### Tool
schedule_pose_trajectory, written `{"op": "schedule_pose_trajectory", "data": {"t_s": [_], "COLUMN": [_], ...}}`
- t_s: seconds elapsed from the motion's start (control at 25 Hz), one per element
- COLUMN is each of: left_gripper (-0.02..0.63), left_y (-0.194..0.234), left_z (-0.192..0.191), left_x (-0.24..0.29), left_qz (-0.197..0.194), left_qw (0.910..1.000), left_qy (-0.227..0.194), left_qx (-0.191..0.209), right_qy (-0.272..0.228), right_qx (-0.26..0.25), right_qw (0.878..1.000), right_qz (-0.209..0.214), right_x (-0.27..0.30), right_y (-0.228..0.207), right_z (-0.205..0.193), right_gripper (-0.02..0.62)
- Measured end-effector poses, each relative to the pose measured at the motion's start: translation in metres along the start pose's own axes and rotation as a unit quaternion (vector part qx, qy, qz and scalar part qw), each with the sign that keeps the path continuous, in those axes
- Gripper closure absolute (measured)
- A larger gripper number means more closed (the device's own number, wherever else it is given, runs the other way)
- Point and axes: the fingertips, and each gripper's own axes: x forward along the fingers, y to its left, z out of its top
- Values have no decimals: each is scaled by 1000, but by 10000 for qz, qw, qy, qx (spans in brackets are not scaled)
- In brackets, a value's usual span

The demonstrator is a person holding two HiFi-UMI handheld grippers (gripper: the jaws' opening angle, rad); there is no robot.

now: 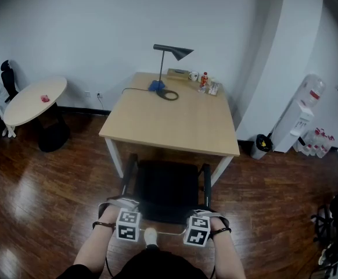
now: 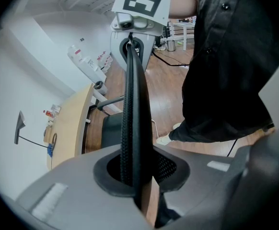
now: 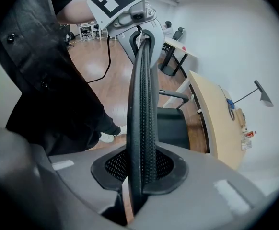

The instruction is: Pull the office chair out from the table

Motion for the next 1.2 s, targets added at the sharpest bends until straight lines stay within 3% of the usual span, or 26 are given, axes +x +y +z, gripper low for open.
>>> {"op": "schedule_pose_trajectory", "data": {"t_s": [1.2], "left_gripper": [541], "left_y": [-72], "left_z": [9], "left_x": [-27], "left_qz": [-34], "left_qw": [10000], "left_qy": [-8], "left_qx": [-26], "right_qy": [-45], "right_qx": [121], "right_qw": [9998], "right_qz": [139], "right_x": [-17], "right_y": [76], "right_z": [10], "right_gripper": [508]}}
